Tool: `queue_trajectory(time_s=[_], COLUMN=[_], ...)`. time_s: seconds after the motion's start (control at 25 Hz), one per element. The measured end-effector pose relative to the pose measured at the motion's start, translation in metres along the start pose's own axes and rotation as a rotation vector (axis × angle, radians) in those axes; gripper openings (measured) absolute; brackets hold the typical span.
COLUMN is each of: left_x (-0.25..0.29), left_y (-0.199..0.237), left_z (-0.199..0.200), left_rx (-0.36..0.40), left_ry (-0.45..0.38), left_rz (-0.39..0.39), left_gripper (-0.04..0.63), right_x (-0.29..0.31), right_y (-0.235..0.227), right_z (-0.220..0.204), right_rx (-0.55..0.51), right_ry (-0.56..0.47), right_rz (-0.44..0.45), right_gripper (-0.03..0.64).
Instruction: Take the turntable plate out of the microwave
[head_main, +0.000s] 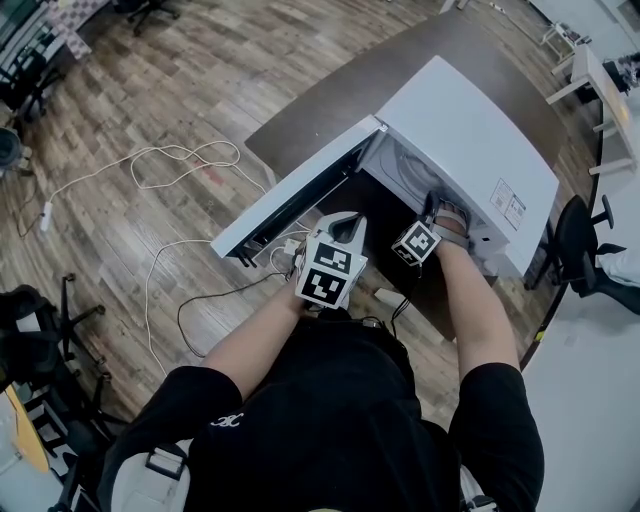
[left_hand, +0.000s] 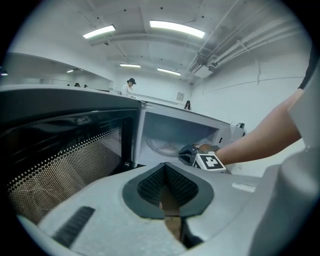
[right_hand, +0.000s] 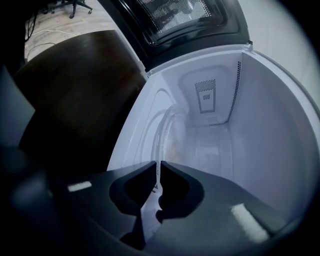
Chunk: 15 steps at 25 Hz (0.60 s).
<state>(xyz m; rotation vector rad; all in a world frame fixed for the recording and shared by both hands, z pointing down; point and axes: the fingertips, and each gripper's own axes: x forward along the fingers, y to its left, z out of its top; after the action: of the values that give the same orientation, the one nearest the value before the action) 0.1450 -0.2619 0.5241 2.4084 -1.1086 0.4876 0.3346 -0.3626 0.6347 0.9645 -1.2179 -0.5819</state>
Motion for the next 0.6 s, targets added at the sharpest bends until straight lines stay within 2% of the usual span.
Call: queue_trajectory(time_s=[0.4,0.6], left_x=[-0.005,-0.005], left_y=[0.004,0.007], left_z=[0.0,0.001], left_rx=[-0.002,0.002], left_ry=[-0.009,-0.011], left_rz=[0.0,-0.014], left_gripper=[0.009,0.008], right_x=[-0.014,-0.024], right_y=[0.009,0.004], right_z=[0.006,0.01], right_rx=[0.037,0.038], right_ry=[-0.018,-0.014], right_rz=[0.033,0.013], right_gripper=[0.031,0.029])
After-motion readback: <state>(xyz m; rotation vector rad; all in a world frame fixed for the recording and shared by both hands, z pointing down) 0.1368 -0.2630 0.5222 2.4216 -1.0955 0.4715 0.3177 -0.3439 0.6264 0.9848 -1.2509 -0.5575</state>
